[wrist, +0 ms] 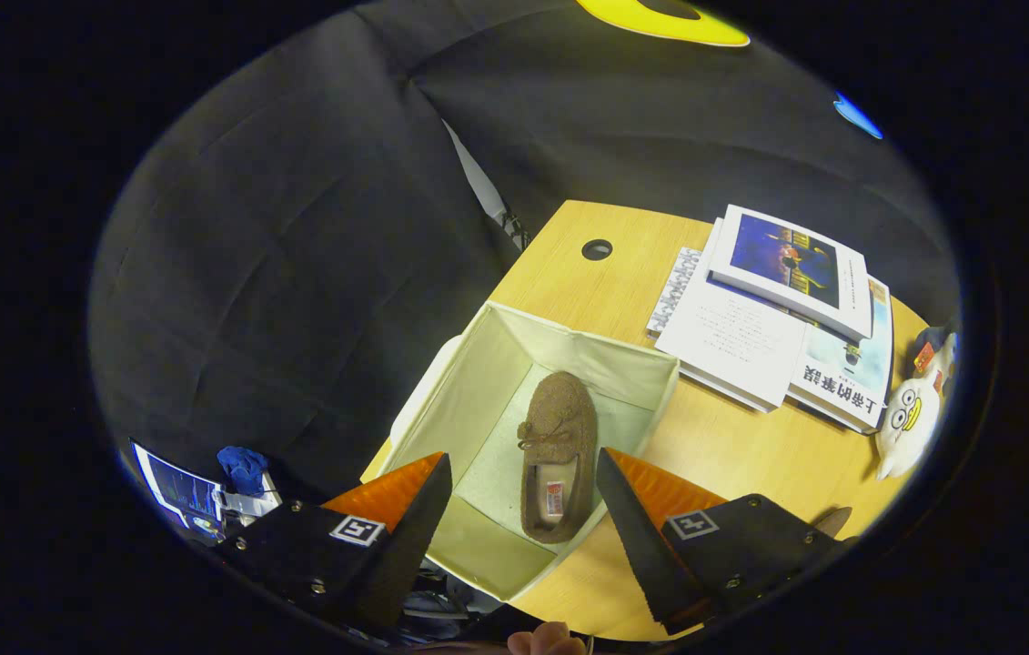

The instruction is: Open the storage box then place both shoes into the box .Put the left shoe in first, then the right shoe, with the right side of both shoes facing outward in a uniform manner.

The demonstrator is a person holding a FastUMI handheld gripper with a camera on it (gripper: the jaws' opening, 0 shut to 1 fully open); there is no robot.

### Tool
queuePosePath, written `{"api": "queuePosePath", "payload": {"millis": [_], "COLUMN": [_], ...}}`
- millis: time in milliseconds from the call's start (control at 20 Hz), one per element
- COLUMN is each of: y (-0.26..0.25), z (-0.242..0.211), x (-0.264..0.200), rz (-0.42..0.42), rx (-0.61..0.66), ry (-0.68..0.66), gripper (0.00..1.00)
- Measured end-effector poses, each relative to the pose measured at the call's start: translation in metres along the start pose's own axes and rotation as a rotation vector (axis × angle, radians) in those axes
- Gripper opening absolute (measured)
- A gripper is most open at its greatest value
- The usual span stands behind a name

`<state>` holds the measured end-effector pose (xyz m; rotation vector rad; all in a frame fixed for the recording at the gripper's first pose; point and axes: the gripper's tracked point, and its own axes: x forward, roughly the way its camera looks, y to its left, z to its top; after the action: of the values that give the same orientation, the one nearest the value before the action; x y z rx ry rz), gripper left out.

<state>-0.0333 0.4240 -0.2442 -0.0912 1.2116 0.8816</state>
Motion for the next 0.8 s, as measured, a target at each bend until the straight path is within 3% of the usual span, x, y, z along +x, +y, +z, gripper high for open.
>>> {"api": "queuePosePath", "payload": {"millis": [500,800], "y": [-0.053,-0.113], "z": [-0.016,-0.053], "x": [-0.089,-0.124], "rz": [0.042,-0.031], "rx": [0.108,0.175], "ry": [-0.144,-0.18], "gripper": [0.97,0.97]}}
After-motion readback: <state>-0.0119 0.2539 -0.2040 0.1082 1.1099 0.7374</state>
